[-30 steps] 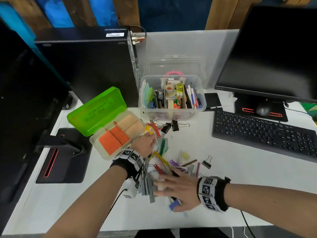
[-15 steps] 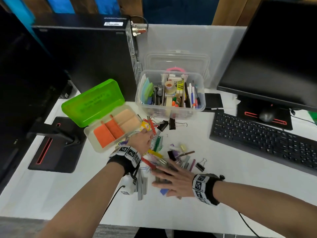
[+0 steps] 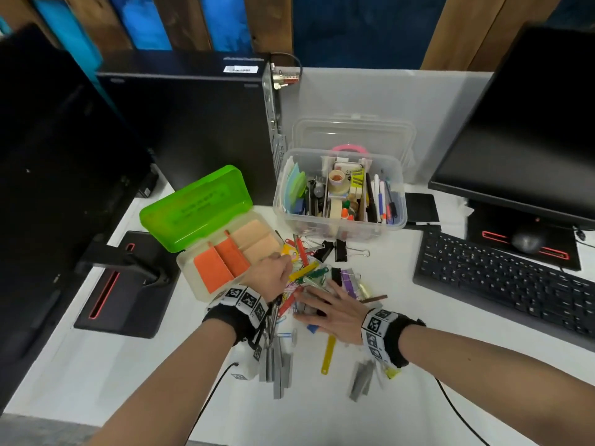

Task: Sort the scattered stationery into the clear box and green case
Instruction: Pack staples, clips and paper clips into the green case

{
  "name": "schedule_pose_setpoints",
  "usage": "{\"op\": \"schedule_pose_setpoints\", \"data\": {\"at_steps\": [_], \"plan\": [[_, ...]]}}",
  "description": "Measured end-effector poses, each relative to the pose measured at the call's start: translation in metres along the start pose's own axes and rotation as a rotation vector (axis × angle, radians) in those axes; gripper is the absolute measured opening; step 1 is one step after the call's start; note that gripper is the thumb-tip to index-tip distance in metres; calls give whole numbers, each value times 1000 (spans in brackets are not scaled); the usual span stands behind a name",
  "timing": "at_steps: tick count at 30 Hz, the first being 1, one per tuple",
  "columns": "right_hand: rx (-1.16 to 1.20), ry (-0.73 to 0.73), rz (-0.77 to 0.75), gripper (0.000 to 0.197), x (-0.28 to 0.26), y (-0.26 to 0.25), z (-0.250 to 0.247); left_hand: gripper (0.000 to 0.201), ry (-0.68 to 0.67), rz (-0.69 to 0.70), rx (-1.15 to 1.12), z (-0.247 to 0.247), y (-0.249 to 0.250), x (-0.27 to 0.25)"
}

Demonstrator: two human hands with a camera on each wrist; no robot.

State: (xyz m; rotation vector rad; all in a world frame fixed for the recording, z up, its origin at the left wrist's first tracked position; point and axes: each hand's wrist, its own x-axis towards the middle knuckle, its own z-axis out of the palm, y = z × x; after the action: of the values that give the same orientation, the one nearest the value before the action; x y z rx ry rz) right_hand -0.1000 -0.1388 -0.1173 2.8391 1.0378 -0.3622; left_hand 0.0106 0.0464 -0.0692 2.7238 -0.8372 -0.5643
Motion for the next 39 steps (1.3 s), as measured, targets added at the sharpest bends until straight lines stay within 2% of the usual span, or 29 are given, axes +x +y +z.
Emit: {"op": "schedule_pose_setpoints", "data": {"at_steps": [3,6,8,10,13,16,18,21,23,27,32,35,39], "plan": [[67,124,109,55,2,-4,-11,19,43,-19,84,2,-1,-2],[185,197,359,51,1,1,-21,34,148,-128,226,1,-5,0],[292,157,564,49,-6,8,-22,45,148,-180,242,-3,-7,3],[350,115,718,49,-11,11,-18,45,131,-147,255,-3,-10,8],[379,101,741,45,-14,9,-11,41,97,-102,321,-1,-11,9],[397,207,788,38,-10,14,-16,42,142,-100,386,-1,-5,6],[419,227,913,36,0,26,-26,42,211,8,396,-3,5,9],[497,216,1081,37,22,45,-38,41,143,282,370,2,25,23],[544,162,1161,44,35,55,-41,35,109,282,348,4,37,39],[538,47,1222,54,46,62,-41,38,53,108,262,7,51,64],[587,40,1233,64,37,66,-36,44,8,41,311,13,57,79],[610,31,1208,61,30,68,-36,47,-6,17,311,19,58,85],[606,6,1181,61,25,68,-36,51,-16,-51,186,26,58,87]]}}
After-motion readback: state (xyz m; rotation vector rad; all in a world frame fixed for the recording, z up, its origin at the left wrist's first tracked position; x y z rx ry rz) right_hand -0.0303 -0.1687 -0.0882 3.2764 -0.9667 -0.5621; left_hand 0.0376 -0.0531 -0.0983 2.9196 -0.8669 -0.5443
